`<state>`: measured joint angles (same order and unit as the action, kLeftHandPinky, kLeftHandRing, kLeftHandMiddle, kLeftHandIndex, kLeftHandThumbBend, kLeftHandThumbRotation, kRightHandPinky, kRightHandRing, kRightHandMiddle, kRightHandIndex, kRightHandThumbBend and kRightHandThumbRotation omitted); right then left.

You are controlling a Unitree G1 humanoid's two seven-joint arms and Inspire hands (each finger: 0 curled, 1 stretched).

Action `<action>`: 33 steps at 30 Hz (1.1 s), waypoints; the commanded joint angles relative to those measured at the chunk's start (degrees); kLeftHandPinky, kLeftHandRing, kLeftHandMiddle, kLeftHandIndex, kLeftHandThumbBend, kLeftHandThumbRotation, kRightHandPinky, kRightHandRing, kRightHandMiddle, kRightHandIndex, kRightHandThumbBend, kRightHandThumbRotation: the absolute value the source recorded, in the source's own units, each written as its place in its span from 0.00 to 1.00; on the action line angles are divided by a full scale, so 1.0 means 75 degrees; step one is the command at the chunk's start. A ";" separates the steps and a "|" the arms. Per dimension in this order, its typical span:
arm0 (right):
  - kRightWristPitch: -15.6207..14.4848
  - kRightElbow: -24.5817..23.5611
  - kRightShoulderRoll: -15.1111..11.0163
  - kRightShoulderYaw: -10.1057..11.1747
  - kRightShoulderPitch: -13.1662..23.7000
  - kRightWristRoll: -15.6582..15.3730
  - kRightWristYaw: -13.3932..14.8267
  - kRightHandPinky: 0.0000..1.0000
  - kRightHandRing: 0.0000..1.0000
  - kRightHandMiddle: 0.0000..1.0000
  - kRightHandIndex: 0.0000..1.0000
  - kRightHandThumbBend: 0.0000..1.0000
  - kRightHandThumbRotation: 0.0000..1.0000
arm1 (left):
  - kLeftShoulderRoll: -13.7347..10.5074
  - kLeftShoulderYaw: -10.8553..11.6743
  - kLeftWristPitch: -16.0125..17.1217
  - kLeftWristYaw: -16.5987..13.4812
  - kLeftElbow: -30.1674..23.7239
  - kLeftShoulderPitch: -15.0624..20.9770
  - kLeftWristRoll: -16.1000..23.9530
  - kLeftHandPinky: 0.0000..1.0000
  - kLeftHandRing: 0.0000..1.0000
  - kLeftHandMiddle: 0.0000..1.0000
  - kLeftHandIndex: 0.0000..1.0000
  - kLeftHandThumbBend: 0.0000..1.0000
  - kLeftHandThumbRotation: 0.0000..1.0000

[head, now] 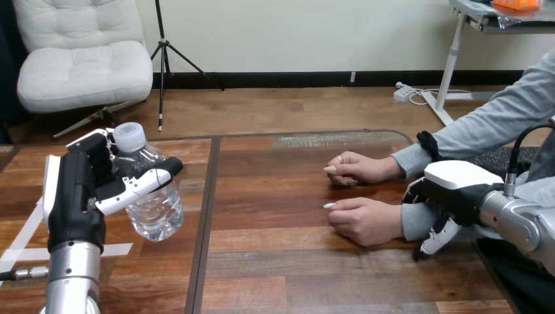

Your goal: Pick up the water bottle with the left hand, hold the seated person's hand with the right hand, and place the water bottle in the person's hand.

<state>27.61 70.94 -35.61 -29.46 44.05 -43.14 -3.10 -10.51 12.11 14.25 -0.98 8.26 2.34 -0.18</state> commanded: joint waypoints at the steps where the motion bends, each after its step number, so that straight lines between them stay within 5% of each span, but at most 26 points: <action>1: -0.0004 0.0045 0.0218 -0.0059 0.0524 -0.0027 0.0250 0.62 0.70 0.71 0.70 0.81 0.24 | -0.0028 0.0018 0.0317 -0.0013 -0.0369 0.0340 -0.0074 0.28 0.34 0.39 0.39 0.70 0.00; 18: 0.0065 0.0080 0.0271 -0.0168 0.0545 -0.0145 0.0411 0.57 0.64 0.66 0.66 0.74 0.20 | -0.0030 0.0029 0.0389 -0.0020 -0.0353 0.0328 -0.0072 0.27 0.34 0.39 0.39 0.69 0.00; 33: -0.0074 0.0131 0.0309 -0.0101 0.0603 0.0036 0.0184 0.49 0.55 0.59 0.62 0.69 0.15 | -0.0023 0.0043 0.0422 -0.0034 -0.0364 0.0304 -0.0083 0.27 0.34 0.39 0.39 0.69 0.00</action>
<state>27.34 71.40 -34.70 -30.74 44.34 -43.73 -1.48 -10.44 12.11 15.09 -1.02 8.26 2.20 -0.24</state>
